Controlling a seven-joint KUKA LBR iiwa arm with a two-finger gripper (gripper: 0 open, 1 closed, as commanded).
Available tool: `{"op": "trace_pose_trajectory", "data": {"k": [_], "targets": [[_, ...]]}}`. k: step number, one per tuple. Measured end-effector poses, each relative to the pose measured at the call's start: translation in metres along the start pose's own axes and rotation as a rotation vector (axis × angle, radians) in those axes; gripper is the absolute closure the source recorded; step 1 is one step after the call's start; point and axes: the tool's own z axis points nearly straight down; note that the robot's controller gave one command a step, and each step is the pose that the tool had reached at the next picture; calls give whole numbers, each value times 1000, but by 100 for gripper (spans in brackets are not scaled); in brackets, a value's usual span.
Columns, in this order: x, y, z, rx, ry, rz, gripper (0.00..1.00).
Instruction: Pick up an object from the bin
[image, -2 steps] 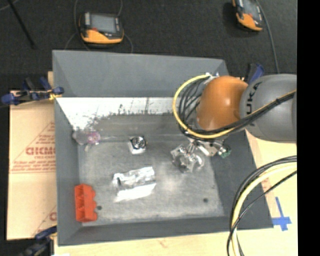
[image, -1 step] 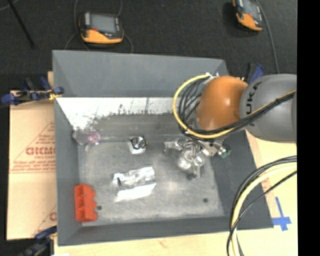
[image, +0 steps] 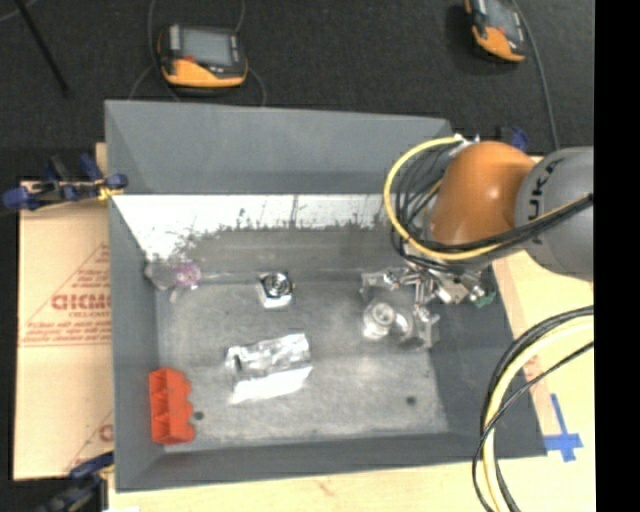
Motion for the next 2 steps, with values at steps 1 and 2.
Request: {"op": "trace_pose_trajectory", "data": {"k": [1,2], "targets": [[-2,3,0,-2,-1,-2,100],[11,15,-168,3,-3,19,100]]}}
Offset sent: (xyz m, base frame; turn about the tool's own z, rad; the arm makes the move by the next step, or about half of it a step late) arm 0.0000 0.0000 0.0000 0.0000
